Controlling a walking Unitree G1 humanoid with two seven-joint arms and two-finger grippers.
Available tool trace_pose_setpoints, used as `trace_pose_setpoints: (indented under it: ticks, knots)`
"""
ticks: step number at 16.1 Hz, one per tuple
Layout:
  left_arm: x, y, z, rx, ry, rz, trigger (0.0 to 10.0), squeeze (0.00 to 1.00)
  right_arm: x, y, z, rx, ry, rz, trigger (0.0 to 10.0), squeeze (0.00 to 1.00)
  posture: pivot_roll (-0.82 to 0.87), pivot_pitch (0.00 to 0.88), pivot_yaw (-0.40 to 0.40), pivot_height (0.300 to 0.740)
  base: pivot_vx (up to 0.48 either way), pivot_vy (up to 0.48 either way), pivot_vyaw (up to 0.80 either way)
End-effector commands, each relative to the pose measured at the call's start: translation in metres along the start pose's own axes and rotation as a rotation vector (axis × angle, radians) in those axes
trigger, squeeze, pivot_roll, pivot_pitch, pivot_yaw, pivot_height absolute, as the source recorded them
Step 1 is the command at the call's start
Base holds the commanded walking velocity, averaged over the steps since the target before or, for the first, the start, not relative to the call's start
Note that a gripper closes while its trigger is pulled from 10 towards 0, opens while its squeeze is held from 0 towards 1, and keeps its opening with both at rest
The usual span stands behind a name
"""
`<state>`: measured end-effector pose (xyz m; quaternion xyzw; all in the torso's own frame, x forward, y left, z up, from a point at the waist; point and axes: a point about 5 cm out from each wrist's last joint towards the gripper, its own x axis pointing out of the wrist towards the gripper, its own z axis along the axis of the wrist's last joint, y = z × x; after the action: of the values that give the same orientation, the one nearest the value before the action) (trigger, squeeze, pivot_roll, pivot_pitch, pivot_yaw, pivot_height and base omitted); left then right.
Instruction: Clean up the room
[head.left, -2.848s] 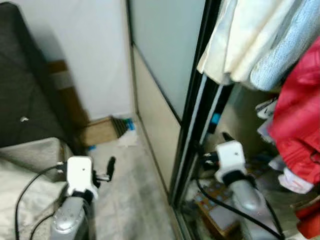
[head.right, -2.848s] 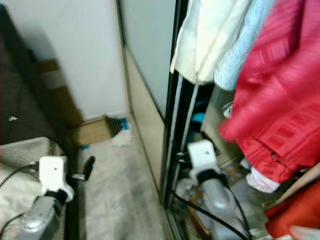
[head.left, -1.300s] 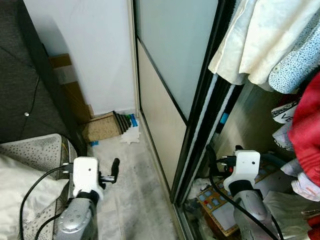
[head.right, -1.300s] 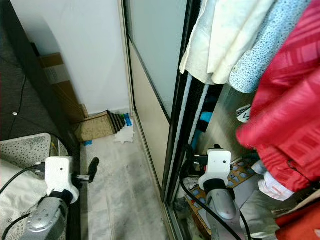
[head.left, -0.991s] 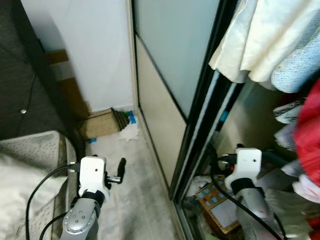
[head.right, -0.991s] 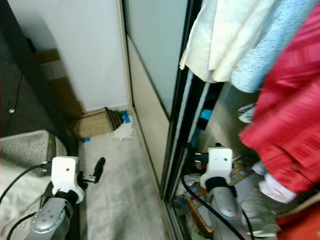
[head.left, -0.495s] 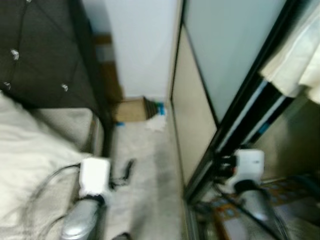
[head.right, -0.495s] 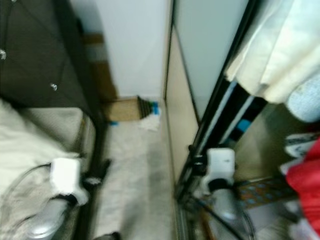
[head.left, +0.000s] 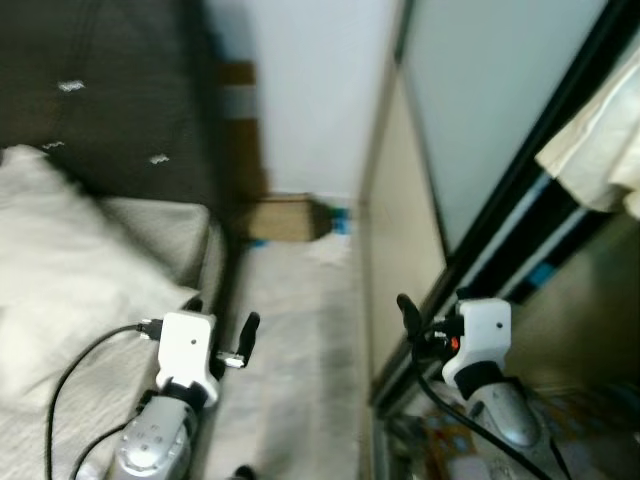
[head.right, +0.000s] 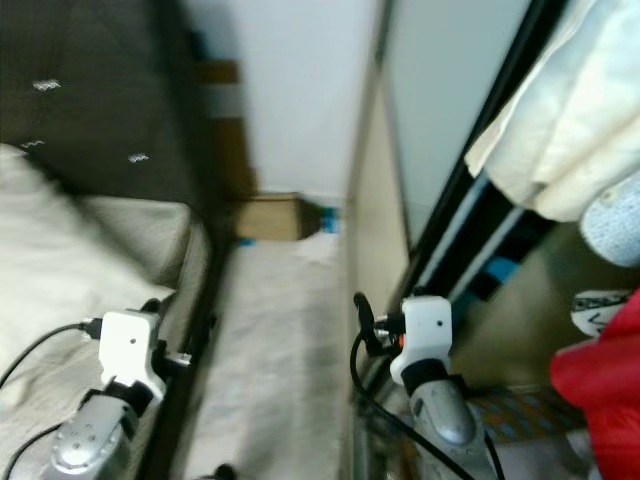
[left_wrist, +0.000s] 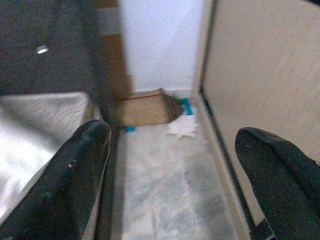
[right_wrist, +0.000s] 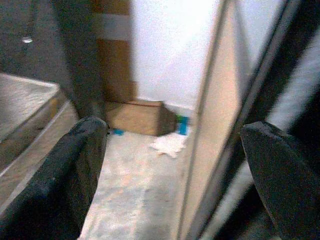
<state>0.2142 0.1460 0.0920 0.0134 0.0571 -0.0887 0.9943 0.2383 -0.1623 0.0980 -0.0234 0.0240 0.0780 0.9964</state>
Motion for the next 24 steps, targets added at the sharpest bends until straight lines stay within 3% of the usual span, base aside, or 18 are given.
trace_pose_setpoints:
  ticks: [1,9,13,19,24]
  knots:
    - [-0.0025,0.0005,-0.0003,0.014,0.002,0.008,10.0,0.00,-0.0021,-0.0005,0.0000,0.003,0.008,0.008,10.0,0.00,-0.05,0.144,-0.063,0.740,0.000,0.000,0.80]
    - [-0.0011,-0.0013,-0.0008,0.036,-0.013,-0.001,10.0,0.00,-0.0028,-0.0025,-0.0005,0.007,0.017,0.029,10.0,0.00,-0.06,0.136,-0.072,0.740,0.000,0.000,0.10]
    - [-0.0023,-0.0007,-0.0020,0.037,-0.015,0.011,10.0,0.00,-0.0019,-0.0013,-0.0001,-0.016,0.018,0.058,10.0,0.00,-0.06,0.133,-0.079,0.740,0.000,0.000,0.80]
    - [-0.0020,0.0004,-0.0044,-0.015,-0.007,0.012,10.0,0.00,-0.0003,-0.0026,-0.0012,0.005,0.021,0.049,10.0,0.00,-0.06,0.136,-0.081,0.740,0.000,0.000,0.22]
    - [-0.0014,0.0010,-0.0043,-0.022,-0.007,0.014,10.0,0.00,0.0008,-0.0021,-0.0015,0.002,0.022,0.048,10.0,0.00,-0.06,0.139,-0.079,0.740,0.000,0.415,0.00]
